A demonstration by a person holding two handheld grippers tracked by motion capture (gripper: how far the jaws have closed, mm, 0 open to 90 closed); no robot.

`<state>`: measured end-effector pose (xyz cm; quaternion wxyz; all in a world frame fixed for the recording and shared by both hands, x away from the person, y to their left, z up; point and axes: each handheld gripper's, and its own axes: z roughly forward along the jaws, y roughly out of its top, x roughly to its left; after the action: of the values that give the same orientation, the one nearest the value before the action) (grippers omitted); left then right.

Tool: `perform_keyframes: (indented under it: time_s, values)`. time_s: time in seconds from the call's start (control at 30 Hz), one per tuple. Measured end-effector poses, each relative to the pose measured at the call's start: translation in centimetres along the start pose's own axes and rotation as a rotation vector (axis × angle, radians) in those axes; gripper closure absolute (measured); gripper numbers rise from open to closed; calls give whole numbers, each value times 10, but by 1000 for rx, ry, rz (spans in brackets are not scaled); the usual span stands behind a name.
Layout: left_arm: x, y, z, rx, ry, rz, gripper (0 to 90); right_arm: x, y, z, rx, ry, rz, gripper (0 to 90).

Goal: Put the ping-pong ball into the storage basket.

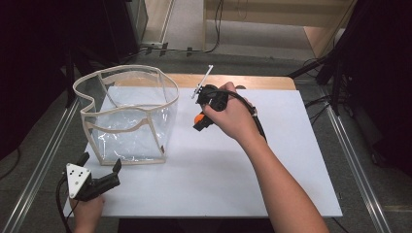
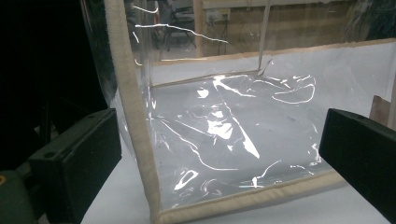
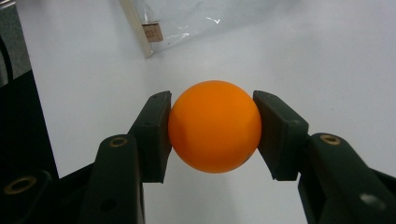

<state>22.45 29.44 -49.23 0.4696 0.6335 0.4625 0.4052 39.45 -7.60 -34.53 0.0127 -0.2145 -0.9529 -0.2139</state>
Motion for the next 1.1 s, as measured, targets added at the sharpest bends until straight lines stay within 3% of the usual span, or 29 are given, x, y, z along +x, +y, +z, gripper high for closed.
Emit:
perform_keyframes:
  time_s: [0.17, 1.1]
  values:
    - [0, 0, 0, -1, 0, -1, 0, 2, 8, -3, -22, 10, -13, 474]
    - [0, 0, 0, -2, 0, -4, 0, 3, 40, -21, -23, 14, -50, 474]
